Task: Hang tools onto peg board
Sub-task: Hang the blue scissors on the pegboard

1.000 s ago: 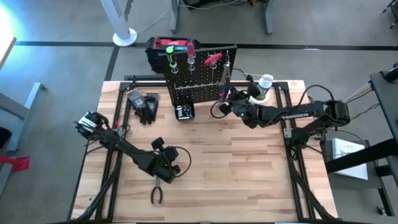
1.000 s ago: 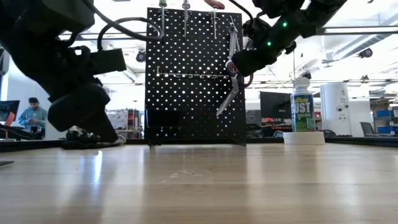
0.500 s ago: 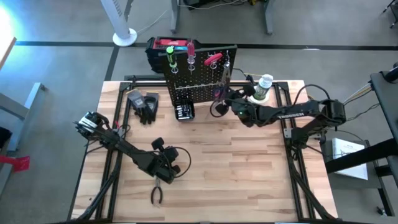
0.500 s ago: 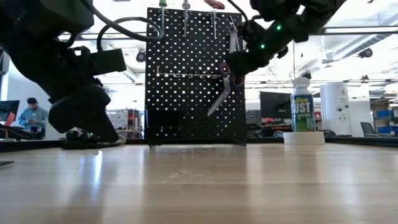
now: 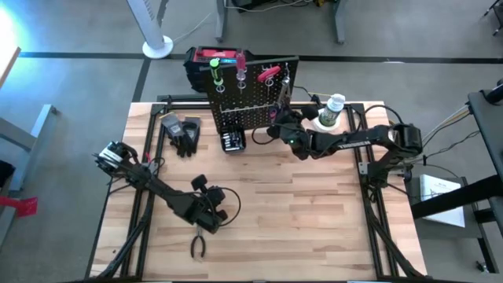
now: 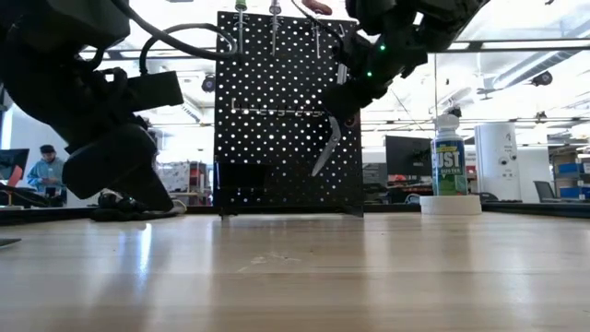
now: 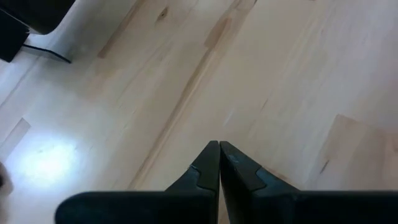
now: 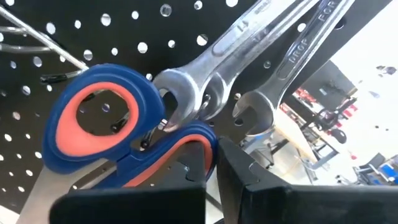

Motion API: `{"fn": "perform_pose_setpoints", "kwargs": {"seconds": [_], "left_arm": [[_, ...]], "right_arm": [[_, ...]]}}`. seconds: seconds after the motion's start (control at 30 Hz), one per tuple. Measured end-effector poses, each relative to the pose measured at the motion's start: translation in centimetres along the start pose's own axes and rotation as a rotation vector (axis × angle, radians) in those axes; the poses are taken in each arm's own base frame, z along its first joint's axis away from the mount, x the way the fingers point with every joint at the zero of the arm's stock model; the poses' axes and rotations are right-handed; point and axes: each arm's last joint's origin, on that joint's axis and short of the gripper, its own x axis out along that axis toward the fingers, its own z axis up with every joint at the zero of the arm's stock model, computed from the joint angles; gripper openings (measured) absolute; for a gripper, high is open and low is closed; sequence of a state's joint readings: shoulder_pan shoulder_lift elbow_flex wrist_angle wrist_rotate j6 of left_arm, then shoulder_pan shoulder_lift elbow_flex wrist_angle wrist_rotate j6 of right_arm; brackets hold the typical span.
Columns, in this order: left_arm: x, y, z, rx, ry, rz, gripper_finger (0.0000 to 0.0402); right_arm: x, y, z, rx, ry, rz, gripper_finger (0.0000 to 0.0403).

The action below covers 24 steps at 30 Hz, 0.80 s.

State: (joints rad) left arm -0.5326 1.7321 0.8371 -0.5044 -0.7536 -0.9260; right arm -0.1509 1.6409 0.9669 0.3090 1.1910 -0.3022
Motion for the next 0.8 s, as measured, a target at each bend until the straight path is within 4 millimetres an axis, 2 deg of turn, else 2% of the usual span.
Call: {"fn": "perform_pose_setpoints", "kwargs": {"seconds": [0.27, 0.6, 0.8], "left_arm": [[0.6, 0.1, -1.2, -0.032, -0.032, -0.026, 0.0], [1.2, 0.3, -2.3, -0.064, -0.053, -0.055, 0.0], [1.1, 0.2, -2.1, -0.074, -0.06, -0.063, 0.0]], "right_arm": [[0.2, 0.6, -0.5, -0.042, 0.029, -0.013, 0.0], [0.2, 0.2, -0.7, -0.071, 0.047, -0.044, 0.0], [0.6, 0.2, -0.7, -0.069, 0.046, -0.02, 0.0025]]}}
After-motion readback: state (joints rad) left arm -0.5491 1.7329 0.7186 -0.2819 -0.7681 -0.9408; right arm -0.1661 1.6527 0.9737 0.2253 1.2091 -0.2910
